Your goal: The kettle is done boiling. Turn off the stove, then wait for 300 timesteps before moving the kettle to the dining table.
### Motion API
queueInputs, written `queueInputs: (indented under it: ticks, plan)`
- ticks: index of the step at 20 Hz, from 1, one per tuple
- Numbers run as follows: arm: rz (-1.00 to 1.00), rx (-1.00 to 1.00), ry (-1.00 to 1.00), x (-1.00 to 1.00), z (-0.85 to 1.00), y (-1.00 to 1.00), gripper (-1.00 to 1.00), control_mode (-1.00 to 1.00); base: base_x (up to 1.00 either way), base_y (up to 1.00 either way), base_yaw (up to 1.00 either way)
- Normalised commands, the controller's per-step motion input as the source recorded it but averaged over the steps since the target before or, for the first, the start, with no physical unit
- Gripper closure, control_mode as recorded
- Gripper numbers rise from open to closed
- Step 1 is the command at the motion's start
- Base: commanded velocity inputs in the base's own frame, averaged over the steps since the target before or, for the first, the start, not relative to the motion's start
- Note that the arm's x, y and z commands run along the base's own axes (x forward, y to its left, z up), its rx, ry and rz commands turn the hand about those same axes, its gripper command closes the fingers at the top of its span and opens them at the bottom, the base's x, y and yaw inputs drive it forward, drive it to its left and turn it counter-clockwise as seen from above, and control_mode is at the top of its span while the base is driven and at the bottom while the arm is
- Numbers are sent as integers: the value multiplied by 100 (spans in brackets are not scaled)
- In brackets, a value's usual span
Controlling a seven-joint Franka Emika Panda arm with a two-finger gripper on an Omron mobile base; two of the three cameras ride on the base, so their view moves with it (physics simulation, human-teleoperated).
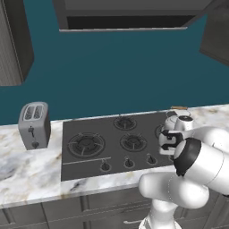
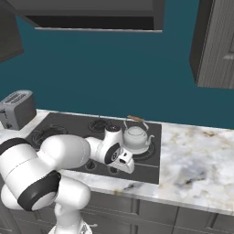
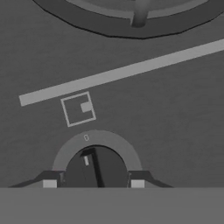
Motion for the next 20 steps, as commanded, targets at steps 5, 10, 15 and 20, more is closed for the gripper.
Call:
queueInputs:
  ticks: [5,10,15,20]
  plan:
    - [-32,0,1,-23,-14,-2,100,-100,0,0,0]
    - [-29,0,0,-29,-7,0,-100,-100,0,0,0]
    - [-16,0,0,-12,4,0,-100,-100,0,0,0]
    - [-9,-1,0,-6,25,0,-100,-100,0,0,0]
